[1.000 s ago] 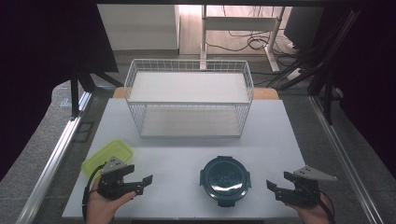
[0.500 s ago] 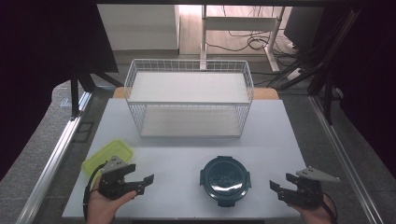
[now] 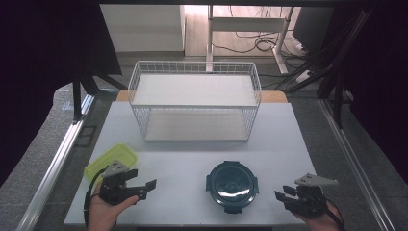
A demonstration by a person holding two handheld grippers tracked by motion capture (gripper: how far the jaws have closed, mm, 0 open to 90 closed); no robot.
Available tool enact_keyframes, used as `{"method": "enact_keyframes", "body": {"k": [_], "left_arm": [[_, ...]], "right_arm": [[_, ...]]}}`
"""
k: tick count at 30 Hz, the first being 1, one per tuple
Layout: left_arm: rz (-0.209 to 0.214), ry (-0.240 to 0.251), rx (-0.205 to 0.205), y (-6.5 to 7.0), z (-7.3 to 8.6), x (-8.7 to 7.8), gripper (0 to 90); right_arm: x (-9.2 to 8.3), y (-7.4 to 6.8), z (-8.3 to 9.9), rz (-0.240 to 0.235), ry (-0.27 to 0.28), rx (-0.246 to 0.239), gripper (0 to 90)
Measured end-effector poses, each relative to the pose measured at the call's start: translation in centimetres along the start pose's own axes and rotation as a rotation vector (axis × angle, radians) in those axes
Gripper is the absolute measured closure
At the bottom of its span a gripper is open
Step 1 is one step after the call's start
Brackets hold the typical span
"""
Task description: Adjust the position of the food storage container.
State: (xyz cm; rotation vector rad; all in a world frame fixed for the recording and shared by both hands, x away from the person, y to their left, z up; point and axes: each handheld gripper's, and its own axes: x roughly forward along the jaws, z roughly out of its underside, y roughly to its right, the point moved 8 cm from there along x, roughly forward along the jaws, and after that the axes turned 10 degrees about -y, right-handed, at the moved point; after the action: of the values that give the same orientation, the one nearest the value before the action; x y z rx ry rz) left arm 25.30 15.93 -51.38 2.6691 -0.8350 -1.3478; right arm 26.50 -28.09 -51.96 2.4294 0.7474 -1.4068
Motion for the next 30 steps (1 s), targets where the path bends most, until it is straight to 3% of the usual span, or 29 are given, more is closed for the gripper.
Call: {"method": "enact_keyframes", "body": {"k": [11, 14, 20, 24, 28, 30], "left_arm": [[0.001, -0.017, 0.008, 0.2, 0.2, 0.4, 18.1], [0.003, -0.021, 0.009, 0.3, 0.2, 0.6, 18.1], [0.003, -0.030, 0.025, 0.7, 0.2, 0.8, 18.1], [0.003, -0.037, 0.029, 0.8, 0.3, 0.9, 18.1], [0.001, -0.047, 0.029, 0.8, 0.4, 1.1, 18.1], [-0.002, -0.054, 0.033, 0.7, 0.5, 1.3, 18.3]], "right_arm": [[1.8, -2.7, 0.4, -0.006, -0.119, -0.100, 88.0], [2.5, -3.6, 0.5, 0.001, -0.150, -0.139, 88.9], [3.5, -5.9, 0.0, -0.015, -0.159, -0.213, 88.9], [4.0, -7.1, -0.3, -0.030, -0.161, -0.236, 88.9], [4.2, -7.4, -0.4, 0.016, -0.173, -0.256, 88.9], [4.3, -7.5, -0.4, 0.007, -0.184, -0.245, 89.0]]}}
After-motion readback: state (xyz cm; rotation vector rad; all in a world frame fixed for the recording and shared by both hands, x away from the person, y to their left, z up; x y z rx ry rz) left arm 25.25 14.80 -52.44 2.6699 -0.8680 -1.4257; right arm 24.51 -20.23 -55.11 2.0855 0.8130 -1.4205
